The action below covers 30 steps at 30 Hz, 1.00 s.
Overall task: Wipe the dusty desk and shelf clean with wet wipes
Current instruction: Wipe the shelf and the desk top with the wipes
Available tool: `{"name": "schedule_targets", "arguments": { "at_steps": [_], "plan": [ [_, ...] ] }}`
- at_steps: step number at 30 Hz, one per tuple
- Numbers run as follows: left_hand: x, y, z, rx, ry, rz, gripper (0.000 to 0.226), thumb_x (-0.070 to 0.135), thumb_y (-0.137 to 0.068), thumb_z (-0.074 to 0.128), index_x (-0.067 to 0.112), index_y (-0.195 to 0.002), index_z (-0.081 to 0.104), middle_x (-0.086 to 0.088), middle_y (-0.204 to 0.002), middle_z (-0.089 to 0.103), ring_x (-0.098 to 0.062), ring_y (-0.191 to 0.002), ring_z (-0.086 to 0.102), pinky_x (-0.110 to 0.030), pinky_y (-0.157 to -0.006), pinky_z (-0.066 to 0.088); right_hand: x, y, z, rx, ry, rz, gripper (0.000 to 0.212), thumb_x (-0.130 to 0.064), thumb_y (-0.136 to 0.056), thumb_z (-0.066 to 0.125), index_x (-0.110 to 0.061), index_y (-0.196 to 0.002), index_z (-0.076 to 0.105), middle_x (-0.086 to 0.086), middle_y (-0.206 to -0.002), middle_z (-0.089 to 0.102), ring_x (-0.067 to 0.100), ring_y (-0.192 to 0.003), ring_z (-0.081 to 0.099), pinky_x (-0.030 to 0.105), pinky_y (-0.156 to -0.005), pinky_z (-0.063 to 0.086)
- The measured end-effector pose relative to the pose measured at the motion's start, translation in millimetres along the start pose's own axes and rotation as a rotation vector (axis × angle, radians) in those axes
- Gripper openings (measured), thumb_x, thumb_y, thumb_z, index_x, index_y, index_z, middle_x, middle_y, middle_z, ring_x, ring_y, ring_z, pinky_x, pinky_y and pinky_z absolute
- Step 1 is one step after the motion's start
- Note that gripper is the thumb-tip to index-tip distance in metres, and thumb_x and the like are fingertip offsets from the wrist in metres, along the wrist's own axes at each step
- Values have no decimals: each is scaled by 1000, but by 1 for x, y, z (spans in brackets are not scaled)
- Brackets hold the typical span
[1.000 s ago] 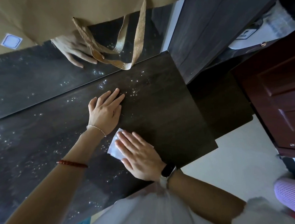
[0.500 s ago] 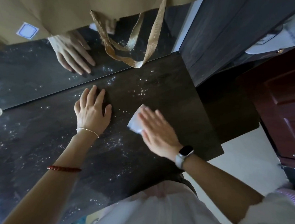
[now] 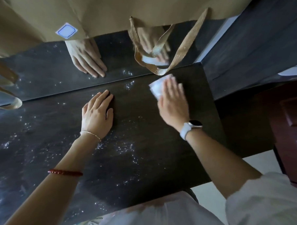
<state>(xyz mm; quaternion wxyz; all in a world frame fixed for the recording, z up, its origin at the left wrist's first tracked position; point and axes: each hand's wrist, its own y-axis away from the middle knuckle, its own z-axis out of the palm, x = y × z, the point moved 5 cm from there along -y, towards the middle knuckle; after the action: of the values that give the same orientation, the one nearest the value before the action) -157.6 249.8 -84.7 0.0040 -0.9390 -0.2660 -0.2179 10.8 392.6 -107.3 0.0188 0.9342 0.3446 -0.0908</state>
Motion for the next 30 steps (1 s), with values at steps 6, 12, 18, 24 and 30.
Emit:
{"name": "schedule_targets", "arguments": {
  "at_steps": [6, 12, 18, 24, 30],
  "plan": [
    [-2, 2, 4, 16, -47, 34, 45, 20, -87, 39, 14, -132, 45, -7, -144, 39, -28, -135, 30, -46, -106, 23, 4, -20, -2, 53, -94, 393, 62, -26, -87, 19, 10, -136, 27, 30, -144, 28, 38, -137, 23, 45, -113, 12],
    [-10, 5, -2, 54, -79, -50, 54, 39, -82, 29, 16, -126, 51, -8, -141, 43, -30, -131, 33, -48, -101, 26, -83, -5, 7, -122, -174, -206, 53, -19, -91, 30, 3, -139, 27, 23, -148, 24, 32, -139, 19, 37, -113, 7],
    [-19, 10, -4, 89, -76, -133, 53, 38, -81, 35, 15, -126, 50, -13, -140, 42, -31, -133, 29, -51, -106, 19, -15, 8, -16, -93, -198, -125, 44, 2, -82, 56, -9, -124, 48, 17, -143, 37, 32, -132, 35, 44, -112, 25],
    [-18, 8, -4, 89, -39, -168, 50, 36, -83, 38, 16, -126, 51, -11, -141, 41, -30, -134, 27, -49, -108, 16, -37, 16, -14, -158, -167, -185, 49, -12, -92, 42, -1, -138, 30, 18, -150, 23, 29, -141, 14, 39, -117, 12],
    [-20, 11, 0, 66, -48, -172, 46, 33, -87, 42, 19, -131, 46, -8, -145, 37, -28, -136, 24, -47, -109, 14, -74, 11, 5, -147, -145, -33, 58, -28, -95, 35, 3, -141, 19, 23, -151, 12, 32, -142, 6, 36, -113, -3]
  ]
}}
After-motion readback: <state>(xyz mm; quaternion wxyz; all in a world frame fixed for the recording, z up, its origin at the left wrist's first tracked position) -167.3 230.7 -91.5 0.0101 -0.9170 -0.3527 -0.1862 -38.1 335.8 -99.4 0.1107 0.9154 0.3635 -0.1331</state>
